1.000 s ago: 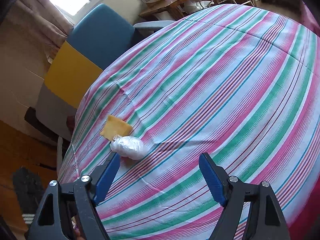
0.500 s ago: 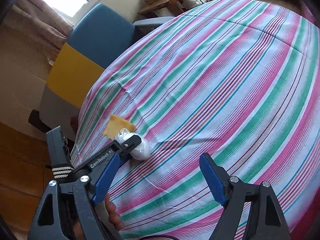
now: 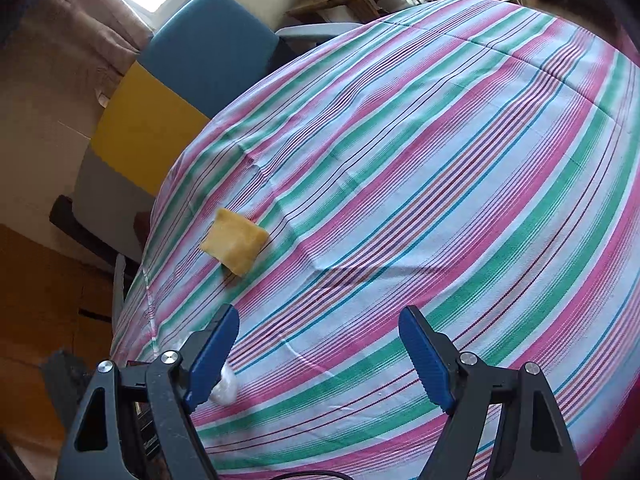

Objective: Organize objects
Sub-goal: 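Hold the bundle with left while right grasps the second yellow sponge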

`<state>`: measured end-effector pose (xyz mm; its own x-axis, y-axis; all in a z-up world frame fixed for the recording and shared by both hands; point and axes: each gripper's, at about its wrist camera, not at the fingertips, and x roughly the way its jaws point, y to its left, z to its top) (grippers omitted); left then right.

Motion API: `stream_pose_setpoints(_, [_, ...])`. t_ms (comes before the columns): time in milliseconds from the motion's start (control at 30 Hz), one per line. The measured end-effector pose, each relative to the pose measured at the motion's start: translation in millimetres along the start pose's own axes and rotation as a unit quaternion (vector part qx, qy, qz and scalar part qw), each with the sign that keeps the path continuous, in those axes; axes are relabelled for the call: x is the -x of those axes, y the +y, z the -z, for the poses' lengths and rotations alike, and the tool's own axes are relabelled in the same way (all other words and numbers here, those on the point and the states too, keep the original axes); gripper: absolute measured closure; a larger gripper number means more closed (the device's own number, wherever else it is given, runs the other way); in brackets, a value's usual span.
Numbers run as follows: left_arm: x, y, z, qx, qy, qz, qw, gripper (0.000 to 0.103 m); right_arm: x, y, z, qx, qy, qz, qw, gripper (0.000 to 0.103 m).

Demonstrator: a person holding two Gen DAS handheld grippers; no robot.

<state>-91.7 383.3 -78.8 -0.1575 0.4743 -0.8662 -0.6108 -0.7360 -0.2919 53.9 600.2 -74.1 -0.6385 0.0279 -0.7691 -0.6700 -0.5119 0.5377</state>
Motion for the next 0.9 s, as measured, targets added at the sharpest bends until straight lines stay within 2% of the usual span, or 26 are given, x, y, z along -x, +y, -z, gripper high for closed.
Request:
stream_pose_setpoints(200, [56.4, 8.4, 28.3, -0.028, -0.028, 0.014, 0.9991, 0.065, -15.8, 19.6, 12.6, 0.062, 0.039, 0.019, 0.997, 0.020])
stream_pose_setpoints(333, [89.5, 12.3, 47.0, -0.050, -0.042, 0.028, 0.9974, 0.065, -23.7, 46.0, 22.1, 0.131, 0.054, 0.027, 0.990, 0.020])
stream_pose_setpoints(500, [111.8, 26.3, 63.8, -0.050, -0.050, 0.045, 0.9965, 0.065, -38.7, 88.0, 16.8, 0.223, 0.049, 0.051, 0.972, 0.019])
stream_pose_setpoints(700, [129.2, 49.7, 78.9, -0.039, -0.059, 0.046, 0.9964, 0.065, -82.2, 129.7, -12.8, 0.297, 0.045, 0.092, 0.949, 0.017])
stream_pose_setpoints(900, [141.1, 74.6, 91.4, -0.024, -0.064, 0.041, 0.9968, 0.065, -128.0, 150.1, -29.2, 0.346, 0.058, 0.128, 0.928, 0.013])
